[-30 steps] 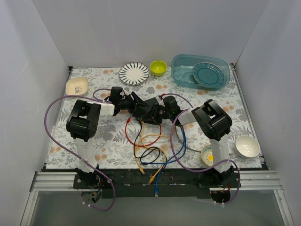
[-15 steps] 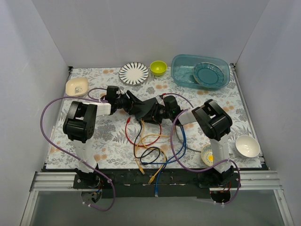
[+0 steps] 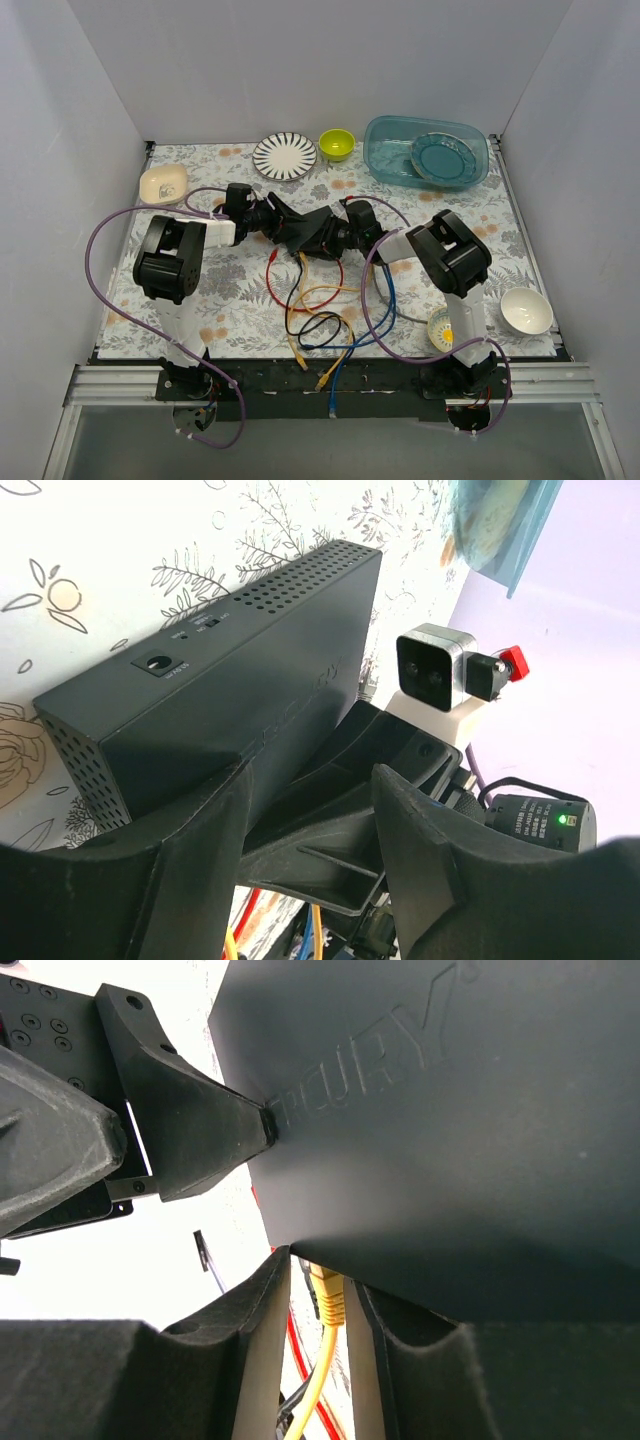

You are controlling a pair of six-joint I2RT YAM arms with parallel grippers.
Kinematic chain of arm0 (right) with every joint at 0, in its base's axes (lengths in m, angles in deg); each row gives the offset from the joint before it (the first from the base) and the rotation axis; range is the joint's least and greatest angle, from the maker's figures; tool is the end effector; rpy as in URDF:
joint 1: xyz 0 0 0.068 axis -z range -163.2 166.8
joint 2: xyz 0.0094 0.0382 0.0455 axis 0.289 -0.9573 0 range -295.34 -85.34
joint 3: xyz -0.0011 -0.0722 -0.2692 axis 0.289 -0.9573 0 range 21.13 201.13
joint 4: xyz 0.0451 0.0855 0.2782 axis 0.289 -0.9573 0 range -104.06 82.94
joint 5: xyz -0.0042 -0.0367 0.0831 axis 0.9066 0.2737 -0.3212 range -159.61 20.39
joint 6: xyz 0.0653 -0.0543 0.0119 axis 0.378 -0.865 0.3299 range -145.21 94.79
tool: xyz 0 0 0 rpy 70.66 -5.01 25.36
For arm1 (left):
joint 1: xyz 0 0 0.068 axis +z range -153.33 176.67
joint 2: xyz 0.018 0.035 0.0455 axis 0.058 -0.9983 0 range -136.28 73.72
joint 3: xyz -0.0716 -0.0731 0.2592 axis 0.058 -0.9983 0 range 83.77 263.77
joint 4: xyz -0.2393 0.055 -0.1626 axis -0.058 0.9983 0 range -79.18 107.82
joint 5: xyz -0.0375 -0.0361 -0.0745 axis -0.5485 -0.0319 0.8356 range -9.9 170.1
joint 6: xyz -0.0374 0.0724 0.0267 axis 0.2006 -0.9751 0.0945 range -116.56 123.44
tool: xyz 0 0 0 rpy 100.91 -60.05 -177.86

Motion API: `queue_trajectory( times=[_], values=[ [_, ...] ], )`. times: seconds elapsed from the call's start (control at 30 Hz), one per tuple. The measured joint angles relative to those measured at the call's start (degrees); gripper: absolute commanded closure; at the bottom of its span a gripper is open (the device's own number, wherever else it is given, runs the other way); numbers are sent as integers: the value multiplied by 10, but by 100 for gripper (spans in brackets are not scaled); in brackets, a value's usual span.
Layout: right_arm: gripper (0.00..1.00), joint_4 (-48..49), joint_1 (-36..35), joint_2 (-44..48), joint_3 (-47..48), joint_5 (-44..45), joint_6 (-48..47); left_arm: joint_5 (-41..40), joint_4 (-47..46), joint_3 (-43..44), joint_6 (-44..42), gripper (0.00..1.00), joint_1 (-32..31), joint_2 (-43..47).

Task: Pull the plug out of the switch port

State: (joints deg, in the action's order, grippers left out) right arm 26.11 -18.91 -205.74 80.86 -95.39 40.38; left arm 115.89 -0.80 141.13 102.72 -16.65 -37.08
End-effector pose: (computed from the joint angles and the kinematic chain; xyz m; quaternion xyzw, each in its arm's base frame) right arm 0.3642 0.3022 0.0661 0.1030 0.8351 0.5119 0.1732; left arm 0.4098 -0.1425 0.0866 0.5005 -0.7211 0.4788 0.0180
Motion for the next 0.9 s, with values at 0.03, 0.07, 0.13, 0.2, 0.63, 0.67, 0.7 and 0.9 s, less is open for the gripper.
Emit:
queue_trajectory(
  times=[0.03, 0.07, 0.13, 0.2, 0.63, 0.67, 0.7, 0.9],
  values=[
    [66, 0, 0, -2, 3, 0, 0, 0, 0, 0, 0, 47, 0, 0],
    [66, -1, 0, -4, 5, 0, 0, 0, 0, 0, -1, 47, 0, 0],
    [66, -2, 0, -7, 9, -2, 0, -1, 0, 0, -2, 47, 1, 0],
    [66, -2, -1, -8, 10, -2, 0, -2, 0, 0, -4, 47, 2, 0],
    [62, -1, -5, -9, 10, -8, -33, -3, -4, -3, -10, 47, 1, 2],
    [62, -1, -5, -9, 10, -8, -35, -2, -4, -3, -10, 47, 1, 2],
    [62, -1, -5, -9, 10, -8, -37, -2, -4, -3, -10, 48, 1, 2],
    [62, -8, -5, -9, 13, -10, -42, -2, -4, -3, -12, 47, 1, 2]
  ],
)
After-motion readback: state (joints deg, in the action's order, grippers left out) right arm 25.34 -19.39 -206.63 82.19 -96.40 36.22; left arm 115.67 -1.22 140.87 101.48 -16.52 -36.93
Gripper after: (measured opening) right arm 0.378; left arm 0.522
